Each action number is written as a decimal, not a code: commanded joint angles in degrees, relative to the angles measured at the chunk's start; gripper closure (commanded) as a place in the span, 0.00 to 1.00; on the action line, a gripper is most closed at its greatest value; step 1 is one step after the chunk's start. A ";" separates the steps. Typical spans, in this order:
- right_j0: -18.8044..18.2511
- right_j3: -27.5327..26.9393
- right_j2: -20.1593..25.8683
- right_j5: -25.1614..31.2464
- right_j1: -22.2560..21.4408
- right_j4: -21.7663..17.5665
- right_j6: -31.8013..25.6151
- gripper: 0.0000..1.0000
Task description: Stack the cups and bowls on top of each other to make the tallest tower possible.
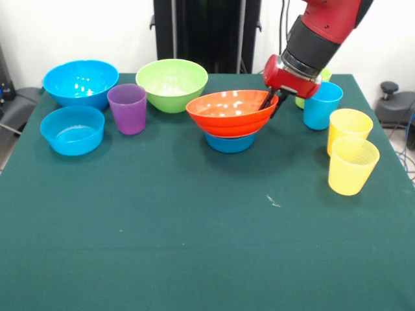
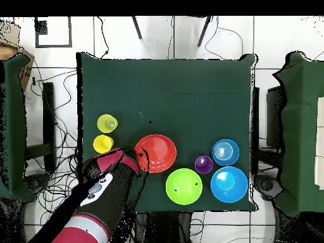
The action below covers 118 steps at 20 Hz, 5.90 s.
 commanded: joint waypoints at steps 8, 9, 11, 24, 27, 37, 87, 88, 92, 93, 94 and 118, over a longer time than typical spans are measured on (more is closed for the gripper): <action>1.96 -0.70 0.67 0.09 5.53 -0.51 7.59 1.00; 2.12 -0.74 0.47 0.14 5.64 -0.46 7.61 1.00; 2.27 -1.22 0.09 0.64 6.04 -0.25 7.55 1.00; 4.71 -1.83 -2.86 1.52 7.15 0.78 8.67 1.00; 5.44 -1.89 -3.79 1.90 7.22 0.92 8.86 1.00; 7.59 -2.29 -6.47 2.78 7.57 1.58 9.47 1.00; 5.04 -1.00 -1.65 0.10 8.09 3.33 8.36 1.00; 5.06 -0.92 -1.60 0.09 8.06 3.40 8.40 1.00; 5.33 -0.83 -1.60 0.03 8.17 3.74 8.69 1.00; 5.41 -0.84 -1.68 0.04 8.20 3.79 8.72 1.00; 5.50 -0.85 -1.76 0.06 8.24 3.83 8.76 1.00; 5.65 -0.32 -1.32 1.56 8.37 5.66 9.45 1.00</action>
